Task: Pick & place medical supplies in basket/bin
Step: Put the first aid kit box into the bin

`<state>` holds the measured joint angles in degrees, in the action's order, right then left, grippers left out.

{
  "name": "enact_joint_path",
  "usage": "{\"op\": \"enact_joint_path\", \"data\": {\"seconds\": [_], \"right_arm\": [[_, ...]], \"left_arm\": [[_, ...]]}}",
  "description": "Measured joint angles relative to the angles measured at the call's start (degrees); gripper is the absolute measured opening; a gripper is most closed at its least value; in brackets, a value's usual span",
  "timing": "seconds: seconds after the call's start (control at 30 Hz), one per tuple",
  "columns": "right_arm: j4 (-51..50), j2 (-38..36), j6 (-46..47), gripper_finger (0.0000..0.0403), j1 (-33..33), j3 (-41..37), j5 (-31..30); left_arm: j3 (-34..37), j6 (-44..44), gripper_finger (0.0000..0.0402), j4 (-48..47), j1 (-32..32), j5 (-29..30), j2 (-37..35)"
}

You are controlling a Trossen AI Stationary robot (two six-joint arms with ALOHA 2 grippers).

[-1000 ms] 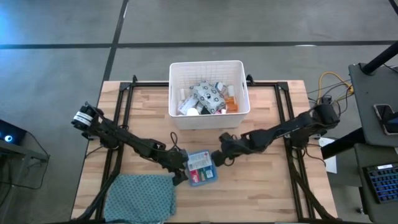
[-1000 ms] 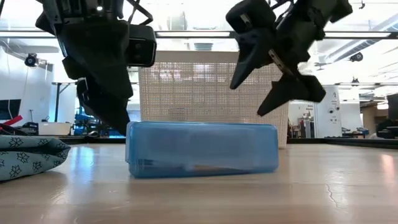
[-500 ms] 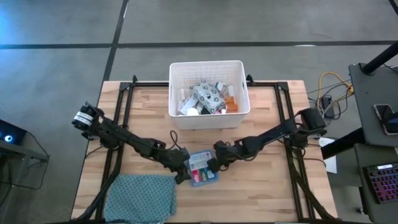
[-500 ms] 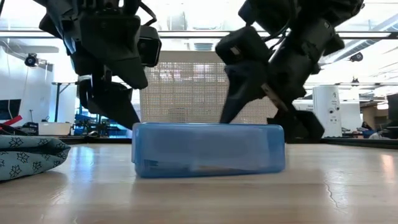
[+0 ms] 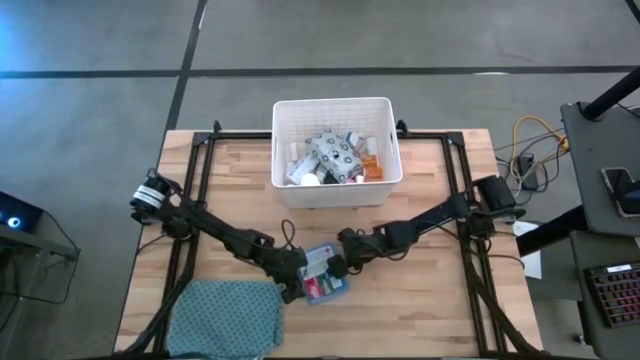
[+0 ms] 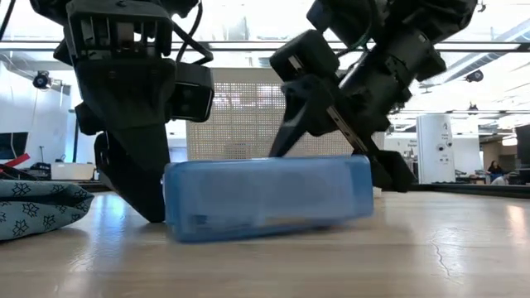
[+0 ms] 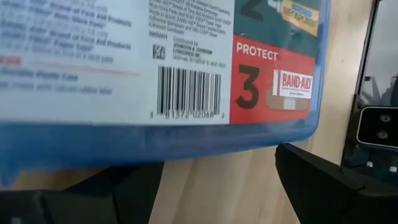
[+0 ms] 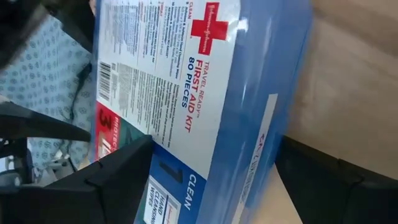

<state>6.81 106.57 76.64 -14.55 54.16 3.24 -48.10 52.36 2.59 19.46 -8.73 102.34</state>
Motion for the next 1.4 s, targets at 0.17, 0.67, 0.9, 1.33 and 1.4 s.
{"op": "enact_joint_path", "data": {"seconds": [0.17, 0.67, 0.9, 1.33, 1.4], "right_arm": [[0.7, -0.1, -0.4, 0.0322, -0.3, 2.2, 0.2], [-9.6, -0.2, -6.4, 0.0286, -0.6, 8.1, -0.4], [-9.5, -0.4, -7.6, 0.0186, -0.6, 9.1, 1.1], [-24.2, -15.2, -23.7, 0.0151, 1.9, 20.1, -7.2], [-26.4, -18.2, -26.4, 0.0162, 2.8, 23.0, -13.0]], "left_arm": [[0.1, -1.0, 0.0287, 0.4, -0.2, 0.7, 0.0], [0.0, -1.3, 0.0287, 2.9, -0.5, 3.8, -0.2], [0.2, -1.2, 0.0287, 1.8, -0.3, 6.8, -2.7], [0.3, 1.0, 0.0287, -5.6, -0.2, 13.5, -32.6], [0.0, -1.2, 0.0287, -4.9, -0.3, 18.4, -38.5]]}}
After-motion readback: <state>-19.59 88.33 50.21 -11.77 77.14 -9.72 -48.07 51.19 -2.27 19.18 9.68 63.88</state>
